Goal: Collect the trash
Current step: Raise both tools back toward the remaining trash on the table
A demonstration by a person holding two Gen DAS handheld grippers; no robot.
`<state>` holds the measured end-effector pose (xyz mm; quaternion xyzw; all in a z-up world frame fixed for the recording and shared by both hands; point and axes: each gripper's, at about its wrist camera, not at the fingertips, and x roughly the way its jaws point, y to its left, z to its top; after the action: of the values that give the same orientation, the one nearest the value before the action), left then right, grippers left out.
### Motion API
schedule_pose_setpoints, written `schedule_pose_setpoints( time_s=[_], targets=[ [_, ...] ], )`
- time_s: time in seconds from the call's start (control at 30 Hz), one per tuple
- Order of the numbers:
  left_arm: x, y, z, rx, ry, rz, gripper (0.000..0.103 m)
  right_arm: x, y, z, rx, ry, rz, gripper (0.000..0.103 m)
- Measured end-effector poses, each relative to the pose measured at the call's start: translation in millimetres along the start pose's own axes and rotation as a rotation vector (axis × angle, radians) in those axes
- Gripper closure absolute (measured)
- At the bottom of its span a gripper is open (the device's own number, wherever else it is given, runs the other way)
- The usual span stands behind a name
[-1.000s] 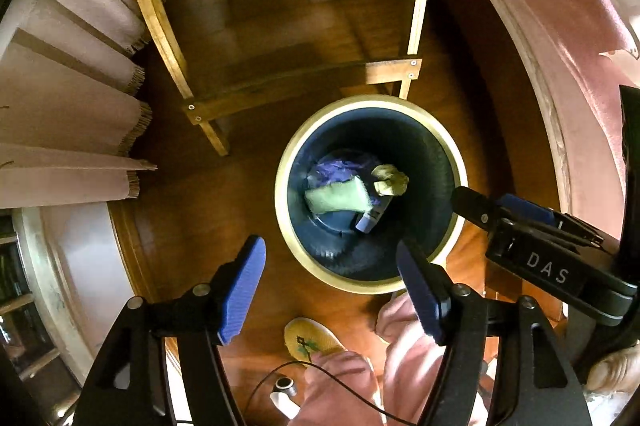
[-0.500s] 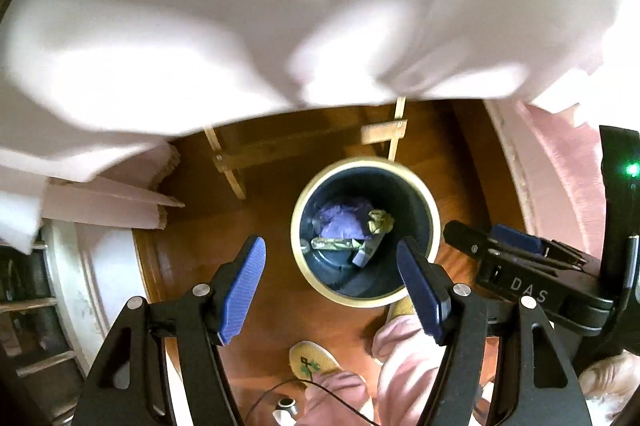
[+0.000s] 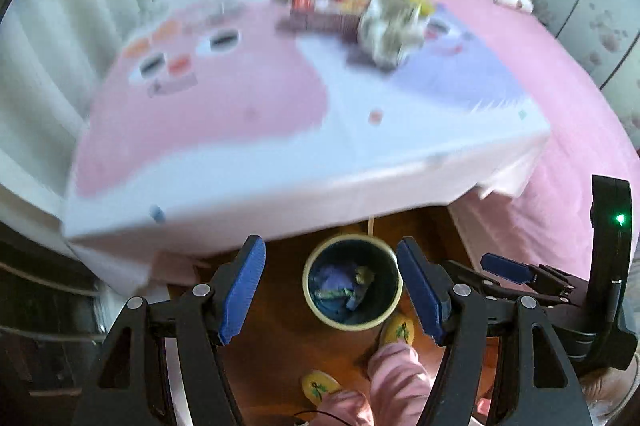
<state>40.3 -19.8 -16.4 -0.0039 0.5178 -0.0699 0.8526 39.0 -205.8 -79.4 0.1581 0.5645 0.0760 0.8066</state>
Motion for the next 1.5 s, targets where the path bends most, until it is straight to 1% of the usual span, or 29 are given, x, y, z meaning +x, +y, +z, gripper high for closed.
schedule_pose_setpoints(
  time_s=[0.17, 0.3, 0.37, 0.5, 0.57, 0.7, 0.83, 0.97, 1.1, 1.23, 1.33, 1.5],
  targets=[
    [-53.7, -0.7, 21.2, 0.026, -0.068, 0.005, 0.034, -58.7, 25.7, 15.9, -0.038, -0.1, 0.006, 0.037],
    [-80.1, -6.9, 36.4, 0.033, -0.095, 0.013, 0.034, -97.0, 37.5, 29.0, -0.057, -0.181, 0.004, 0.037],
    [-88.9, -8.6, 44.4, 0.038, -0.093, -0.001, 0.034, -111.8, 41.7, 34.6, -0.058, -0.212, -0.005, 0.037],
    [-100.2, -13.2, 61.1, 0.049, -0.106, -0.028, 0.034, -136.5, 44.5, 42.2, -0.048, -0.261, 0.006, 0.037],
    [-104.5, -16.6, 69.9, 0.053, -0.11, -0.055, 0.034, -147.7, 46.6, 46.1, -0.06, -0.285, -0.004, 0.037],
    [-99.8, -22.1, 84.6, 0.047, -0.101, -0.096, 0.034, -159.3, 46.1, 54.2, -0.065, -0.3, -0.033, 0.037],
    [-83.5, -30.0, 102.7, 0.035, -0.075, -0.129, 0.034, -160.3, 38.6, 67.5, -0.048, -0.303, -0.039, 0.037],
    [-57.2, -38.7, 126.9, 0.027, -0.044, -0.139, 0.034, -151.4, 24.0, 95.9, -0.055, -0.299, -0.044, 0.037],
    [-20.2, -45.6, 160.4, -0.009, -0.016, -0.117, 0.034, -131.3, 3.4, 143.2, -0.073, -0.273, -0.021, 0.037],
    [27.0, -54.5, 200.7, -0.091, 0.05, -0.116, 0.034, -109.5, -17.6, 196.9, -0.119, -0.223, -0.001, 0.037],
    [60.9, -66.1, 226.6, -0.125, 0.09, -0.094, 0.034, -94.2, -30.9, 231.4, -0.156, -0.191, 0.018, 0.037],
    [111.9, -81.3, 254.4, -0.173, 0.138, -0.045, 0.034, -61.9, -52.6, 280.0, -0.217, -0.108, 0.055, 0.037]
  ],
)
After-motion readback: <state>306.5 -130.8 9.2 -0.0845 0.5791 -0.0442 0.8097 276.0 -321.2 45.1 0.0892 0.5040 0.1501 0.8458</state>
